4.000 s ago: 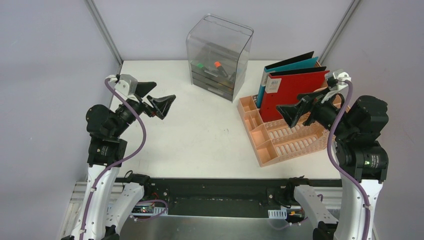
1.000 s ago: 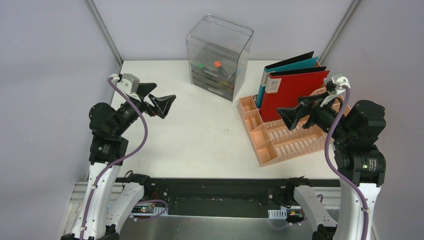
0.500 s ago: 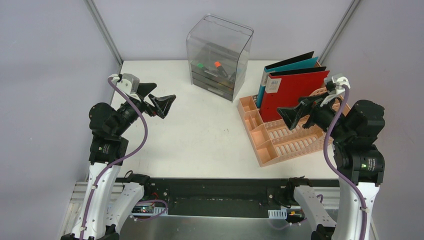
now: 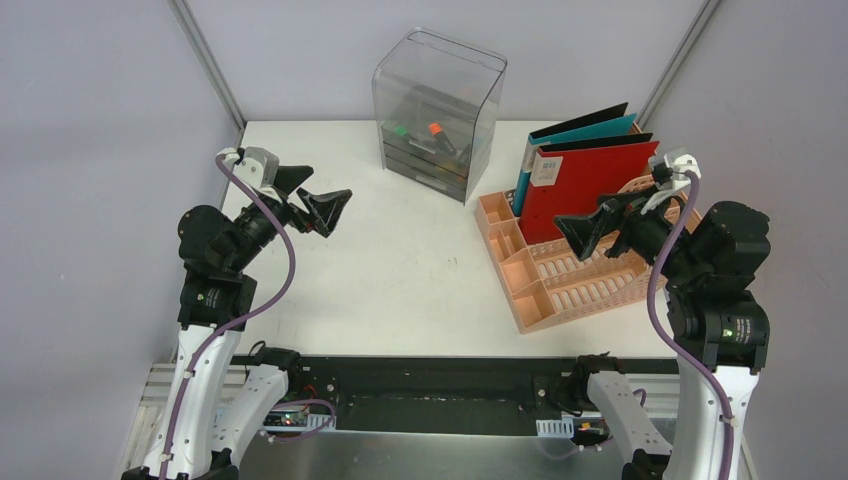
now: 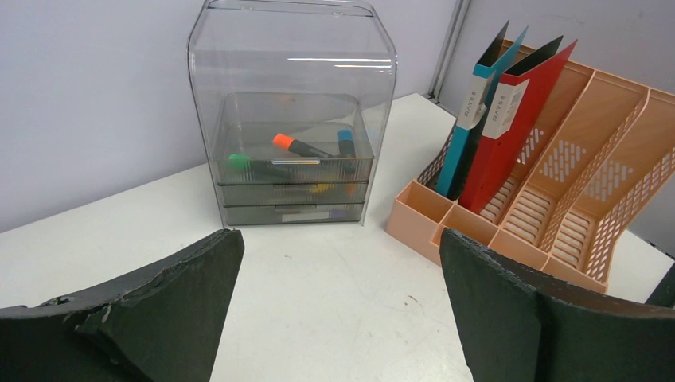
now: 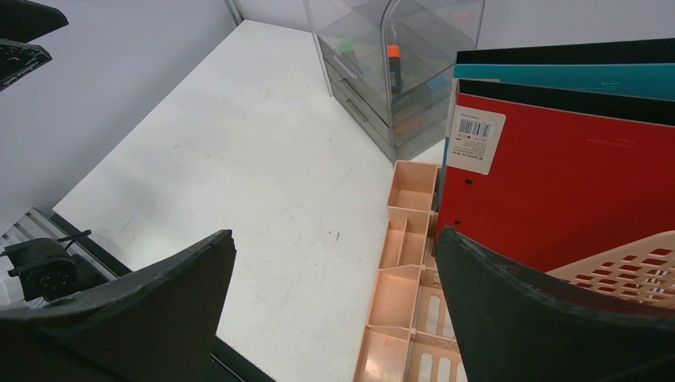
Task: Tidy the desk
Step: Reset both arms
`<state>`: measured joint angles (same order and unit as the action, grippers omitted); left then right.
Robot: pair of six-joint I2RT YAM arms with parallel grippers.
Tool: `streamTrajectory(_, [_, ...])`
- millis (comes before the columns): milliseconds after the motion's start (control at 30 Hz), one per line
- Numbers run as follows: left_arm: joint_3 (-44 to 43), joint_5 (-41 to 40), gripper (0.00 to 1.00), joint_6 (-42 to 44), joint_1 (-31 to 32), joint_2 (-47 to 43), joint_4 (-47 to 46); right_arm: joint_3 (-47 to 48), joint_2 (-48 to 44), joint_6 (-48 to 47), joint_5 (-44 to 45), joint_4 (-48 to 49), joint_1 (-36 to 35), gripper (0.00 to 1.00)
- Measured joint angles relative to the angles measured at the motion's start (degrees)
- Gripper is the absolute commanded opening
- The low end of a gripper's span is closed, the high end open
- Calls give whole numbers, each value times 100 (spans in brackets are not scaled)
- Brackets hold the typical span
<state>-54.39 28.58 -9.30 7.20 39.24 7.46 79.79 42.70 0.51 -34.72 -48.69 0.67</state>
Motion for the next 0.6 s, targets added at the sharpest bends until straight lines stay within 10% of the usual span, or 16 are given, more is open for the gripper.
streamTrajectory(600, [2,0,99,61,0,0,0,0,-2,0,-2,0,7,100])
